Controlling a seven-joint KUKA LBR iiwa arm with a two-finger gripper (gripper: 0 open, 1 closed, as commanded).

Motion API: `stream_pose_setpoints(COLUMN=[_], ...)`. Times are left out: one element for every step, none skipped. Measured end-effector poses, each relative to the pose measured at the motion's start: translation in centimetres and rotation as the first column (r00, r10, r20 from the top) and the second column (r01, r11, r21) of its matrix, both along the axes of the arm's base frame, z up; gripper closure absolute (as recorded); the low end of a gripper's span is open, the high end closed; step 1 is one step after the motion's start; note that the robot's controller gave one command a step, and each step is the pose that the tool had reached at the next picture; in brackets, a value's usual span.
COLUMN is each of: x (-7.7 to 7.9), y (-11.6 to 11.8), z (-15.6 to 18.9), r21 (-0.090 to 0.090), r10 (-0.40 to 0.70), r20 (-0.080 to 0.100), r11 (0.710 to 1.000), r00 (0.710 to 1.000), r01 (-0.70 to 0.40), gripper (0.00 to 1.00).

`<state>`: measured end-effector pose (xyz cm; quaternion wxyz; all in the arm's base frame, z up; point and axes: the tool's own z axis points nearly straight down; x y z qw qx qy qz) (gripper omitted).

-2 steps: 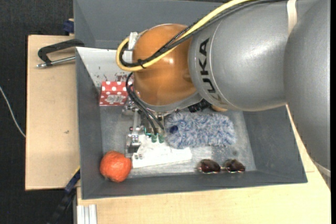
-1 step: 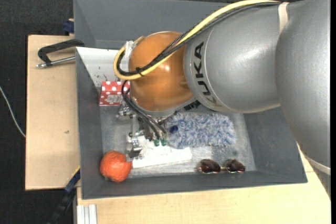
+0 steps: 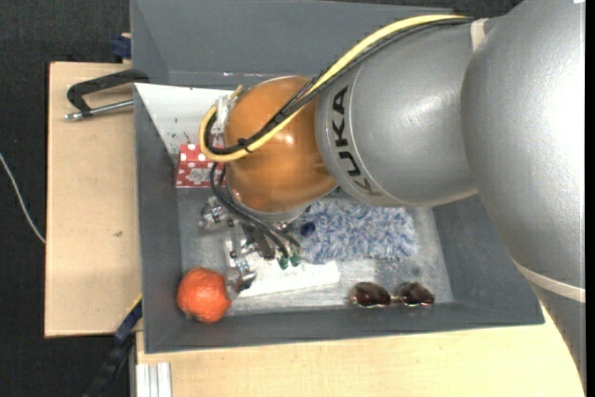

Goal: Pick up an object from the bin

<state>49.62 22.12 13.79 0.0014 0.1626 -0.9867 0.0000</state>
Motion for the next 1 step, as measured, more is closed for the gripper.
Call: stream_pose_setpoints(x=[-0.09], y=[-0.62], z=[-5.50], r21=[-0.018], r10=[0.069], r20=[-0.004], r11=[0.997], r00=[0.998], r01=[-0.069], gripper=[1.00])
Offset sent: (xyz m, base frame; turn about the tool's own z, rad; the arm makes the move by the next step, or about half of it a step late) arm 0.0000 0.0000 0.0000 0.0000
